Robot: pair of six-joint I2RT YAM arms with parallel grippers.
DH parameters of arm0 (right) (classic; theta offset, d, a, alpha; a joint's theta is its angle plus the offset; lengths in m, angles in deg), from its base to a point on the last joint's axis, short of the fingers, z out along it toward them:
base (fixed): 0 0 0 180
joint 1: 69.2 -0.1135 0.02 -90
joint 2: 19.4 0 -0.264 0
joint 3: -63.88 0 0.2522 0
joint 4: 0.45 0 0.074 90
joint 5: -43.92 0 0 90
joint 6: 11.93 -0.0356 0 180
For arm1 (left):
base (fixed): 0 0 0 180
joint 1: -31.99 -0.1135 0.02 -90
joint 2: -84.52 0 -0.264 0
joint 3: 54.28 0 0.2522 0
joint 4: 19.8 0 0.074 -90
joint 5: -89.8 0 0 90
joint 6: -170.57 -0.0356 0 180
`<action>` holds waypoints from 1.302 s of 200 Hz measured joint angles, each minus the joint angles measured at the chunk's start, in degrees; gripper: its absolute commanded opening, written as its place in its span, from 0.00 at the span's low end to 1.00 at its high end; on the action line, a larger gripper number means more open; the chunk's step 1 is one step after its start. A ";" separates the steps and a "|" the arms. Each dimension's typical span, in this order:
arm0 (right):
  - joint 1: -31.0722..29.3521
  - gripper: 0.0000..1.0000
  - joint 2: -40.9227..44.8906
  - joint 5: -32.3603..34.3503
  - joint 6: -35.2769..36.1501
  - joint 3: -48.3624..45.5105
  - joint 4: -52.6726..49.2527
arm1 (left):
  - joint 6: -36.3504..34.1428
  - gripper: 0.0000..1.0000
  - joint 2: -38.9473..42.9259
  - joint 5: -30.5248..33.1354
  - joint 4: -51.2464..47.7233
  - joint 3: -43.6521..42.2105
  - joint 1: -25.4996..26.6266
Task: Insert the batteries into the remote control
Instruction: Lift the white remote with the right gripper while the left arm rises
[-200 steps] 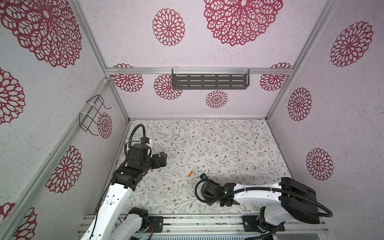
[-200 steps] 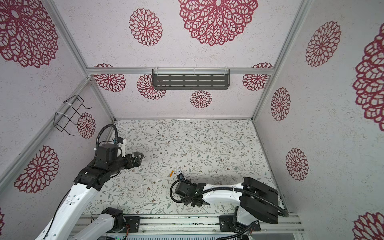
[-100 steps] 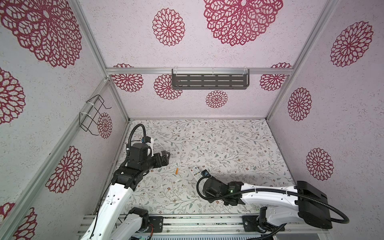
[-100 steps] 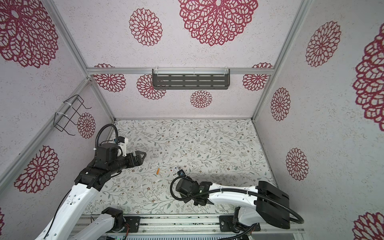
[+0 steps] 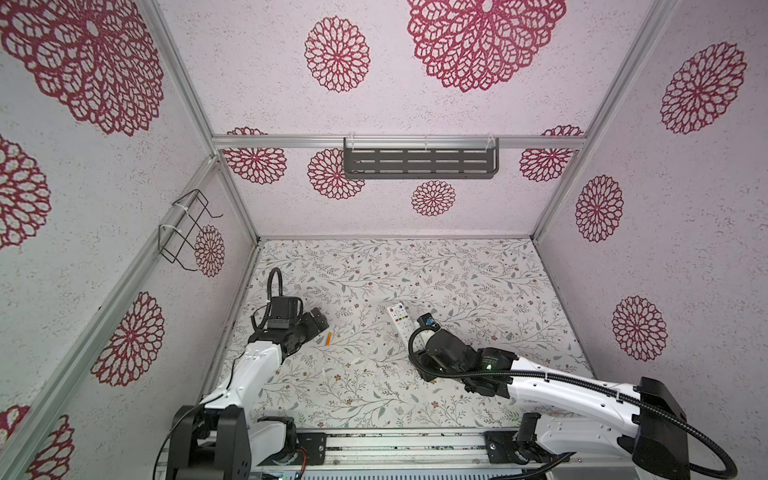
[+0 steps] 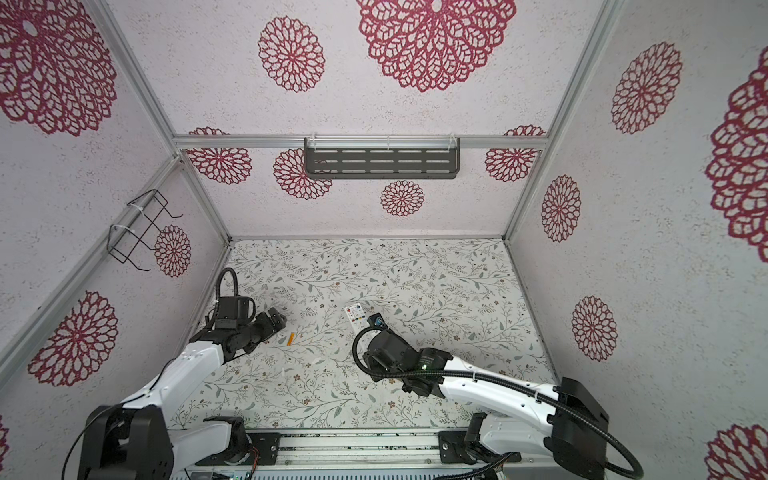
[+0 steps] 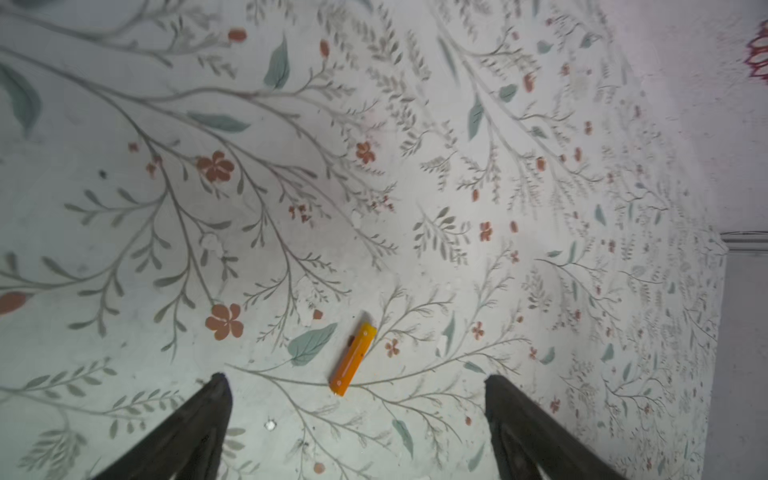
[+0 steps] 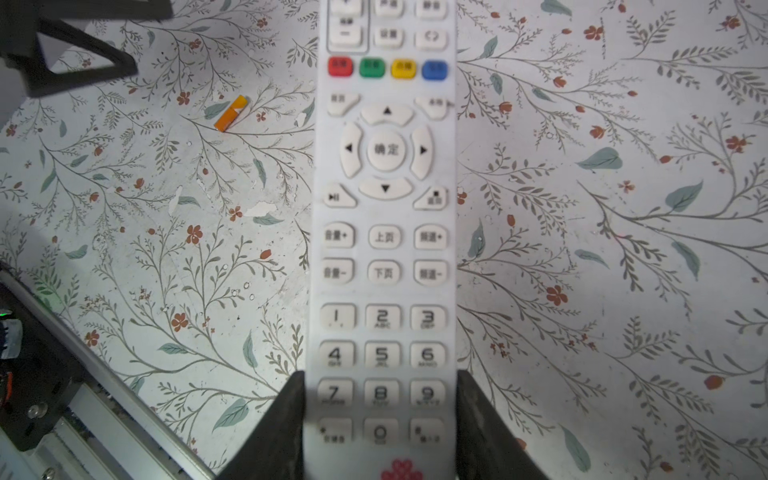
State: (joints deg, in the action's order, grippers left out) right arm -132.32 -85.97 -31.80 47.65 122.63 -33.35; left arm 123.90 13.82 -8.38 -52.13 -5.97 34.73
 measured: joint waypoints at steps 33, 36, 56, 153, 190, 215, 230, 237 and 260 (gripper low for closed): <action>0.09 0.41 3.48 0.00 0.55 -0.66 -0.26 | 1.51 0.97 -7.19 -1.46 9.03 -1.36 -0.46; 0.09 0.41 3.89 0.02 0.61 -0.79 -0.35 | 1.53 0.97 -7.72 -1.57 9.88 -1.33 -0.52; 0.15 0.41 6.32 0.15 0.87 -1.79 -0.55 | 1.77 0.97 -10.56 -2.69 13.79 -0.94 -1.20; 1.70 0.41 9.03 0.35 2.47 -3.41 -0.98 | 4.94 0.97 -10.32 -7.85 18.91 -2.14 1.38; 1.99 0.41 8.98 -2.32 3.41 -4.42 1.49 | 4.17 0.97 -1.68 -8.13 14.64 -1.29 1.51; 3.56 0.40 8.44 -8.83 3.85 -4.96 4.20 | 2.95 0.97 4.96 -10.82 13.49 -0.55 2.34; 5.22 0.40 8.26 -15.32 3.34 -5.77 8.24 | 2.45 0.97 9.46 -13.66 14.80 -1.05 4.42; 5.95 0.40 8.26 -18.32 2.91 -6.34 10.47 | 2.27 0.97 11.65 -15.21 16.13 -1.62 5.81; 7.61 0.39 8.11 -27.74 0.79 -7.61 16.33 | 1.86 0.97 18.10 -19.37 20.28 -4.02 11.02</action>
State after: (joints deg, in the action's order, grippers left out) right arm -124.71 -77.86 -59.53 48.44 115.02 -17.02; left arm 125.76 31.92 -27.75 -31.85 -9.99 45.74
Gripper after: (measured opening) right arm 0.505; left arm 0.973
